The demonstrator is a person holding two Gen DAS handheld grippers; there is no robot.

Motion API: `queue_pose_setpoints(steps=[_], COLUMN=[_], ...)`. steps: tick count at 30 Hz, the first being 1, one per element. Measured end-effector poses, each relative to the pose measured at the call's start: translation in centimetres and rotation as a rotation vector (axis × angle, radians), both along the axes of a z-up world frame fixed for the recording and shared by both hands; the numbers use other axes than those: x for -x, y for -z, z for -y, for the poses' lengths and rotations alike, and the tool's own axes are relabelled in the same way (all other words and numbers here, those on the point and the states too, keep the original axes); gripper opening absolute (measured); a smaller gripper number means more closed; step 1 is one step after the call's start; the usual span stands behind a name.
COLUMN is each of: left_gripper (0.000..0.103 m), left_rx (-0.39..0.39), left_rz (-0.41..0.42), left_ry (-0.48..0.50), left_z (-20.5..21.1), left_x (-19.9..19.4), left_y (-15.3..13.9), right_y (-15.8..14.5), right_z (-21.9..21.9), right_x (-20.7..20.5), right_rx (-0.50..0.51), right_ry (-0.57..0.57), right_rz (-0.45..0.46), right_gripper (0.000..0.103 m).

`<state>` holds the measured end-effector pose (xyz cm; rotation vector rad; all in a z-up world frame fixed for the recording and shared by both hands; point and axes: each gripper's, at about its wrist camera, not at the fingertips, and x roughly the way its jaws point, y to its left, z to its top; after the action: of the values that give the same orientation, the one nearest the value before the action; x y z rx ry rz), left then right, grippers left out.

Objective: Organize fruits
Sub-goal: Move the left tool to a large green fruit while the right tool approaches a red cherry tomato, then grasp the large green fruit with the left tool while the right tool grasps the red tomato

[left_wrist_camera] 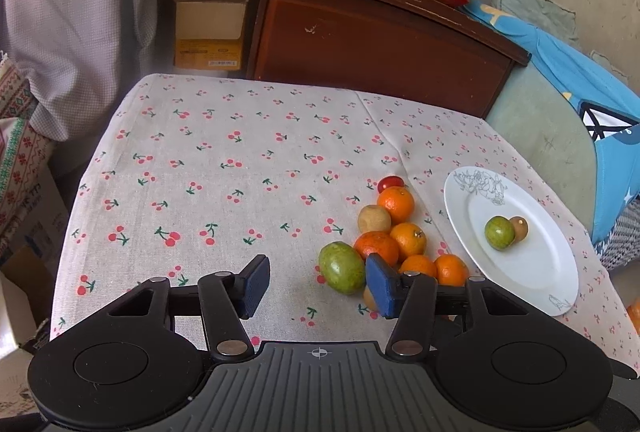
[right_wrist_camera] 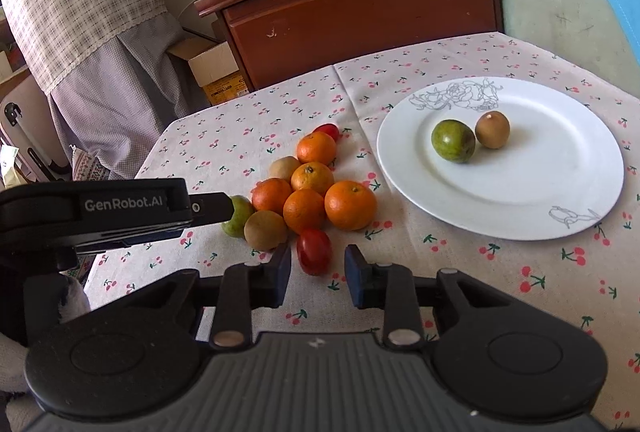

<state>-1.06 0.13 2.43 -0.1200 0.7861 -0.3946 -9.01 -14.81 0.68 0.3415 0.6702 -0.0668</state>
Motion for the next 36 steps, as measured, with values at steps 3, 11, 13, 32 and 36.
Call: queue_pose_setpoints(steps=[3, 11, 13, 32, 36], left_gripper=[0.045, 0.043, 0.038, 0.026, 0.026], left_rx=[0.012, 0.039, 0.028, -0.007, 0.0], left_rz=[-0.018, -0.032, -0.024, 0.022, 0.032], left_ry=[-0.005, 0.001, 0.012, 0.015, 0.001], left_z=[0.2, 0.7, 1.0, 0.5, 0.0], left_x=[-0.4, -0.9, -0.9, 0.5, 0.8], left_y=[0.6, 1.4, 1.5, 0.9, 0.3], right_y=[0.1, 0.2, 0.2, -0.3, -0.5], right_z=[-0.1, -0.4, -0.5, 0.1, 0.2], right_x=[-0.1, -0.2, -0.2, 0.5, 0.7], right_rx=[0.007, 0.032, 0.037, 0.016, 0.01], right_ry=[-0.002, -0.006, -0.009, -0.007, -0.008], right_rz=[0.004, 0.01, 0.012, 0.027, 0.035], right_gripper=[0.026, 0.02, 0.02, 0.019, 0.019])
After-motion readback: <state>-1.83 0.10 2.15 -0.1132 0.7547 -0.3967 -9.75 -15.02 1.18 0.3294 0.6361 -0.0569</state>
